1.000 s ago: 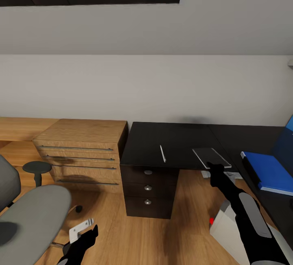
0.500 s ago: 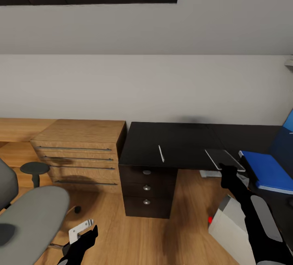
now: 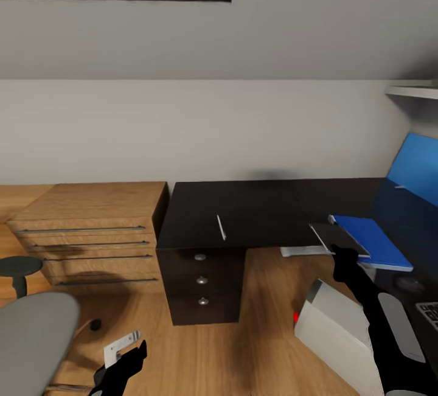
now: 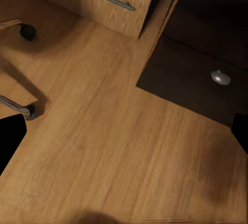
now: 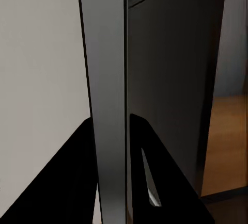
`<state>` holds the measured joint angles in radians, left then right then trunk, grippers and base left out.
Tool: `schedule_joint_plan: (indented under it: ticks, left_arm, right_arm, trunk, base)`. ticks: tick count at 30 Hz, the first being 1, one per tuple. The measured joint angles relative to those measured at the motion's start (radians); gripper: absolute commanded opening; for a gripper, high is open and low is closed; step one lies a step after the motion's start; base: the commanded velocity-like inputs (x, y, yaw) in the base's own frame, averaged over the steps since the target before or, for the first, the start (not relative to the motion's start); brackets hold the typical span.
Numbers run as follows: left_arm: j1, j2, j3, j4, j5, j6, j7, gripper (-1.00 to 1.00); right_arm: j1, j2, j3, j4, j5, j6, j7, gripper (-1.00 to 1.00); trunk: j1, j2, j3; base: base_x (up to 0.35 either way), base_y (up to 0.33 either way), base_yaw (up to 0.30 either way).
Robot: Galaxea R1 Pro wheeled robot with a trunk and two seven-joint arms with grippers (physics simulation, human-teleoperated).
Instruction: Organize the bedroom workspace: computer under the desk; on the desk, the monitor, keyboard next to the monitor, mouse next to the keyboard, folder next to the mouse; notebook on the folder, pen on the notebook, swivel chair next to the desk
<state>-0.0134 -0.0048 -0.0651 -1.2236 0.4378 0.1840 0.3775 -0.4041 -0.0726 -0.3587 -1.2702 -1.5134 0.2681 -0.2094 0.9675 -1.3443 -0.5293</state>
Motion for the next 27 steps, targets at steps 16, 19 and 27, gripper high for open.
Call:
schedule_joint_plan:
  ticks: [16, 19, 27]
  left_arm:
    - [0.000, -0.003, -0.023, 0.024, 0.000, 0.000, 0.001, 1.00]
    - [0.000, -0.002, -0.023, 0.024, 0.000, 0.000, 0.001, 1.00]
    - [0.000, -0.003, -0.025, 0.040, 0.001, -0.001, -0.003, 1.00]
  right_arm:
    - [0.000, 0.000, 0.001, -0.001, 0.002, 0.000, 0.001, -1.00]
    - [0.000, 0.000, 0.001, -0.002, 0.003, 0.000, 0.003, -1.00]
    - [0.000, 0.002, 0.003, -0.001, 0.007, -0.006, 0.022, -1.00]
  trunk:
    - [0.000, 0.000, -0.008]
    - [0.000, 0.000, -0.010]
    - [0.000, 0.000, -0.014]
  base:
    - [0.000, 0.000, -0.245]
    - [0.000, 0.000, -0.245]
    - [0.000, 0.000, -0.212]
